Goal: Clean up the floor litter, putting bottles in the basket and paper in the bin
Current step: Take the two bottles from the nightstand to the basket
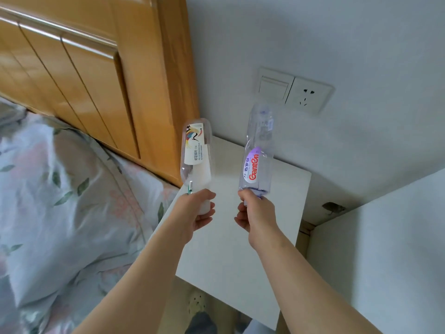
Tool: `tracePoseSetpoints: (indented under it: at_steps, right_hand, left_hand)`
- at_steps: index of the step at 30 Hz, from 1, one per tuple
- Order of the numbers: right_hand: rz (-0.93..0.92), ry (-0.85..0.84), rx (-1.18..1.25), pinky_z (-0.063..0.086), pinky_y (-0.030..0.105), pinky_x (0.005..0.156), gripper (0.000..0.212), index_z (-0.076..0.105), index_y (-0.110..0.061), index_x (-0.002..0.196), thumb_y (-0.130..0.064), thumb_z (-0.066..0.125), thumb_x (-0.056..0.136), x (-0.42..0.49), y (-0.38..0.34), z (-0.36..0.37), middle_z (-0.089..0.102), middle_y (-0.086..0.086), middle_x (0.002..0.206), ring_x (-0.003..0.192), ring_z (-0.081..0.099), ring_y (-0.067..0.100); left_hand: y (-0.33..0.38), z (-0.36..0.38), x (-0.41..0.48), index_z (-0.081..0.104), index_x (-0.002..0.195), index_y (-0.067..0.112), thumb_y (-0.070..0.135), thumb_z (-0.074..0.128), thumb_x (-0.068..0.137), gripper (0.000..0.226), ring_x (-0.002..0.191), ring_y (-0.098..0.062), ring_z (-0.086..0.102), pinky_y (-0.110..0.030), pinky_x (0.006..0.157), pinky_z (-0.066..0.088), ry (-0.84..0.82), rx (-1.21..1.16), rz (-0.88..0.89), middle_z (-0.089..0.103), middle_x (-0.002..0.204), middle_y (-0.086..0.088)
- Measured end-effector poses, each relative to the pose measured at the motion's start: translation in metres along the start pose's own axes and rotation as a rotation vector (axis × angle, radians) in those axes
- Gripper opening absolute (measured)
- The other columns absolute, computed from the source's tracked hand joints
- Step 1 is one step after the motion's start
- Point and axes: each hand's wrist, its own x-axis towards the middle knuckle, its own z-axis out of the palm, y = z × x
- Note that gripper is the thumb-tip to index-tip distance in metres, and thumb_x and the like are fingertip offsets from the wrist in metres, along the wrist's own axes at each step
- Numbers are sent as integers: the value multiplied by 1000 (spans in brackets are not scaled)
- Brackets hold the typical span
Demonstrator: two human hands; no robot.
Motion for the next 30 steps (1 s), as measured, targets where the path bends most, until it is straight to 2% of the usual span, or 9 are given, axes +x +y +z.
tracePoseSetpoints:
  at_steps: [2,6,9,12,14,18,22,25,30]
  right_hand:
    - [-46,-27,4,46,25,59,8,56,-12,85,-18,62,84,-14,-6,-2,49,3,67,57,44,14]
    - [-153,-110,-65,53,31,72,28,58,-13,110,-25,64,86,-36,-15,-11,54,4,76,71,51,15]
    - [-170,-206,-100,53,31,72,31,58,-14,115,-24,63,86,-58,-16,-23,54,4,77,71,51,15]
    - [-179,-285,-144,53,30,69,35,58,-15,119,-24,62,86,-78,-9,-28,55,4,78,72,51,15]
    - [-170,-340,-184,55,31,73,35,57,-16,120,-26,62,86,-92,0,-25,56,4,80,74,52,15]
    - [-114,-481,-281,54,28,70,31,58,-15,116,-25,63,87,-120,24,-9,54,5,77,68,50,13]
    - [-81,-592,-326,51,29,70,28,57,-16,112,-24,63,86,-146,43,25,51,3,72,63,46,11]
    - [-77,-651,-407,48,27,63,24,59,-13,107,-24,62,86,-176,72,57,49,2,66,57,45,11]
    - [-55,-750,-502,37,24,50,11,56,-12,81,-19,63,85,-246,134,117,45,2,57,48,38,12]
  left_hand:
    - [4,-3,-16,53,93,13,14,68,81,19,60,-15,57,-28,63,52,19,-44,41,60,75,-6]
    - [3,-5,-55,52,97,12,15,67,82,21,62,-14,56,-29,69,52,64,-177,125,59,76,-6]
    - [-12,-7,-89,51,112,9,15,65,83,33,62,-14,55,-28,66,52,100,-257,181,59,76,-7]
    - [-29,-16,-116,50,111,11,15,66,83,33,63,-14,56,-28,63,50,173,-321,214,59,80,-8]
    - [-37,-25,-132,51,104,12,14,64,83,25,63,-14,55,-28,62,50,208,-356,227,58,78,-7]
    - [-62,-52,-162,53,90,13,13,62,85,11,62,-15,54,-28,64,48,303,-444,257,58,75,-6]
    - [-72,-94,-183,55,86,14,14,64,84,9,60,-14,54,-27,63,47,385,-489,275,59,74,-5]
    - [-84,-139,-204,54,86,14,16,63,85,9,59,-13,53,-26,62,47,444,-566,304,59,73,-4]
    - [-126,-233,-243,56,84,15,15,62,85,7,56,-13,53,-24,59,48,547,-650,360,58,71,-4]
